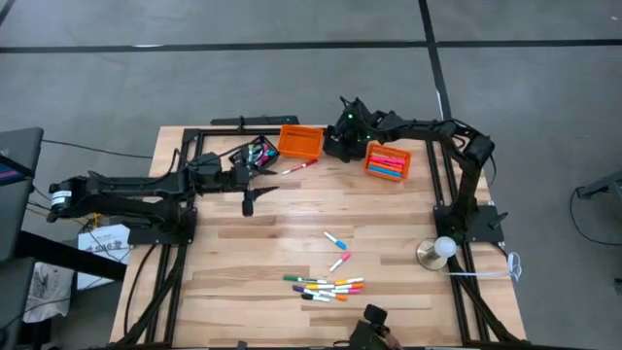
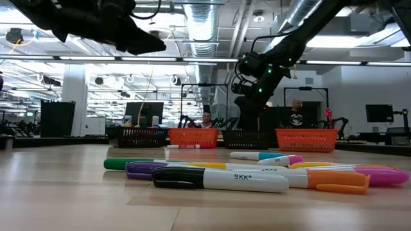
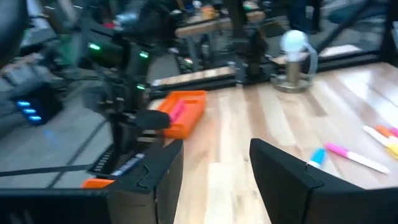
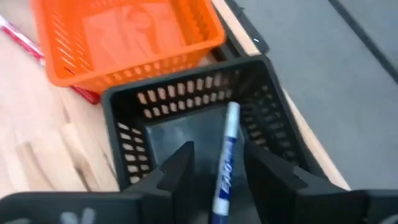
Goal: Pick & Place Markers
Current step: Put the small red marker into the right black bin
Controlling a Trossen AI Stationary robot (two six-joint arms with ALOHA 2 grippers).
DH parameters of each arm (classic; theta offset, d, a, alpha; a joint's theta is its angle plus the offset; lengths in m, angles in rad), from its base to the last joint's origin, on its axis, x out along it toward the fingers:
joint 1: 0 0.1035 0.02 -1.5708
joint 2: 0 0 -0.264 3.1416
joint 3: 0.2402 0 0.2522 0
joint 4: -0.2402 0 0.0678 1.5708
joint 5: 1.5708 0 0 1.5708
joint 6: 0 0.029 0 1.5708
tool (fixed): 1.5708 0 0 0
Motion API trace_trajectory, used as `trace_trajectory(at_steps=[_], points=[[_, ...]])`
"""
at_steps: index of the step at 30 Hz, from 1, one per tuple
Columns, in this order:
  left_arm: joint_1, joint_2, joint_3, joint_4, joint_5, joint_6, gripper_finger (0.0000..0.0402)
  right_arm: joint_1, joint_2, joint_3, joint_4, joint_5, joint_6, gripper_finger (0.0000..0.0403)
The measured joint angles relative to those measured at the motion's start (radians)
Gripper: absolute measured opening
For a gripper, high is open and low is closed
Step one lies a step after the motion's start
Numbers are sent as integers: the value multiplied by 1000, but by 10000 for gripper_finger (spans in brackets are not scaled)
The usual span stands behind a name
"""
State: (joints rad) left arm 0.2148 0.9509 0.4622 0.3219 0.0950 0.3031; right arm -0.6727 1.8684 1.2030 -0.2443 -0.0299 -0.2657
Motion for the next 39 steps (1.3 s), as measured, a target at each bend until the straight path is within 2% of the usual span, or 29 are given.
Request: trace_trajectory(at_steps=[4,8,11,14,19,25,32,39], points=[[12,0,0,-8,40,-23,186,33,-55,0,-13,86,3,130],[-2,0,0,-22,41,-104,186,101,-155,0,-12,68,-12,117],[-15,34,19,-170,-10,-178,186,171,-214,1,-23,56,-77,112],[-18,133,32,-216,-142,-213,186,237,-243,1,-45,95,-76,112],[-20,362,132,-193,-185,-260,186,327,-258,1,-122,146,-75,113],[-7,579,239,-190,-357,-254,186,398,-268,0,-203,181,-76,111],[65,706,314,-200,-364,-237,186,425,-354,0,-359,212,-73,112],[148,717,322,-256,-352,-284,186,450,-469,0,-404,209,-56,111]])
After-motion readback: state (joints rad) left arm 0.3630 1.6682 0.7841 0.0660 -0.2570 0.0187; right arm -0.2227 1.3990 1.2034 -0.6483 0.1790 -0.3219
